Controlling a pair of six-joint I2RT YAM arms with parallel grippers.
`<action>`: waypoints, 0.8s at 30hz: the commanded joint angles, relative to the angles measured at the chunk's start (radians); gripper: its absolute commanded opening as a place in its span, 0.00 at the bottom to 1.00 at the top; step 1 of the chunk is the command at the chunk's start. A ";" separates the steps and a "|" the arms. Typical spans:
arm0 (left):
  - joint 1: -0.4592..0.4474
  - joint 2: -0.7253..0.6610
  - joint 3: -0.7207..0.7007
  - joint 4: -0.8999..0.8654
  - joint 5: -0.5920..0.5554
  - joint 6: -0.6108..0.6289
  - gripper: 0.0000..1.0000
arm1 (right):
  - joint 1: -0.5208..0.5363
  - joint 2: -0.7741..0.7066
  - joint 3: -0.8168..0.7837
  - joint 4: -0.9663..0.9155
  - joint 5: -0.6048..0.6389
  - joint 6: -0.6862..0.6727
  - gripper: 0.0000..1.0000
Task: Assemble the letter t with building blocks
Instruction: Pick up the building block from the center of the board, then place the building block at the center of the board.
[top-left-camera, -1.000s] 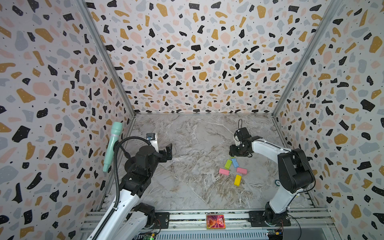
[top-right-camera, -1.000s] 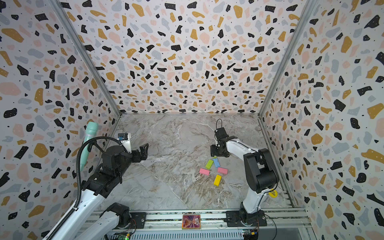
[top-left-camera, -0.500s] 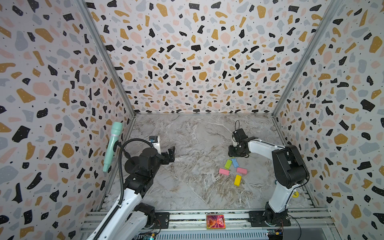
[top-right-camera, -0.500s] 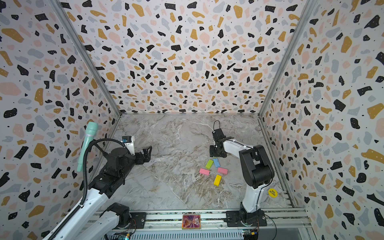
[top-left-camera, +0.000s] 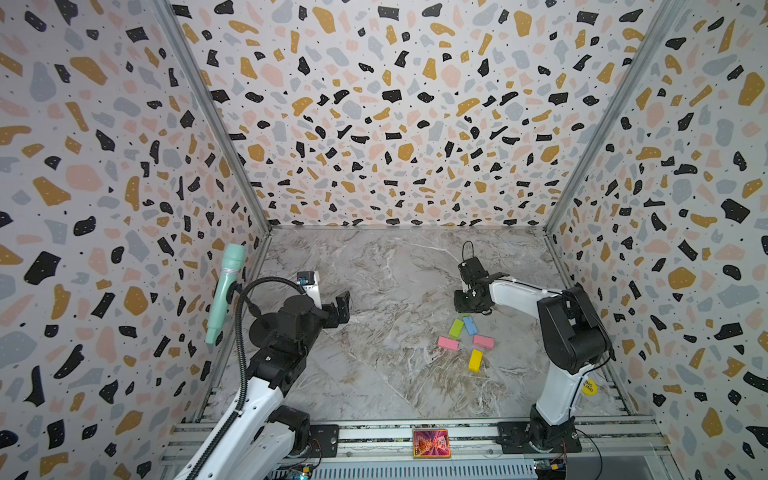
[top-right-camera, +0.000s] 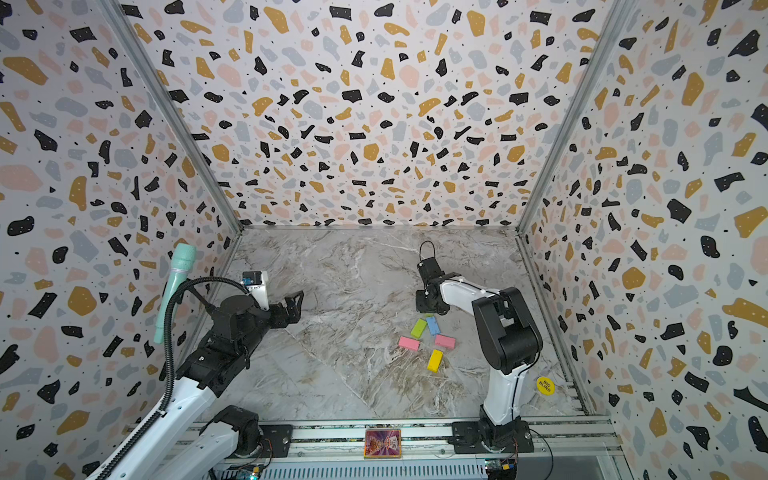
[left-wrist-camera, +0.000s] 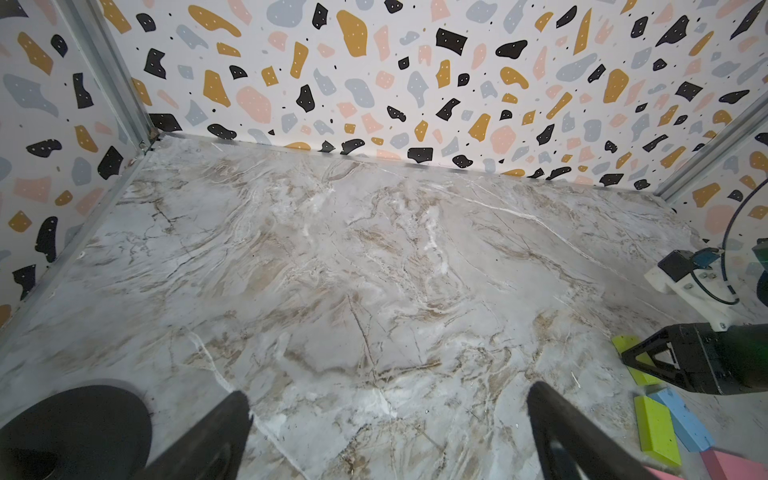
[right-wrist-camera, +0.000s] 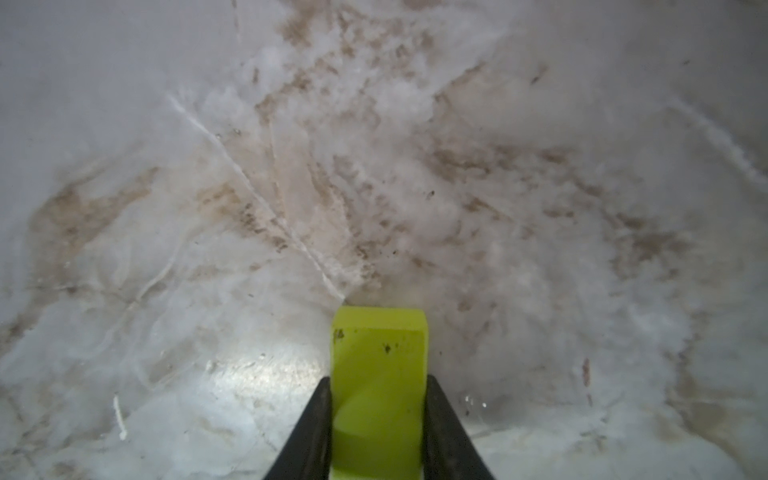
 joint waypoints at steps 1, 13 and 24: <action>-0.005 0.001 0.002 0.032 0.014 -0.002 0.99 | 0.035 -0.019 0.049 -0.037 0.050 0.049 0.28; -0.005 0.015 0.017 -0.037 -0.050 0.018 0.99 | 0.192 0.083 0.338 -0.124 0.161 0.206 0.13; -0.005 -0.006 0.013 -0.069 -0.120 0.014 0.99 | 0.297 0.321 0.699 -0.269 0.171 0.212 0.13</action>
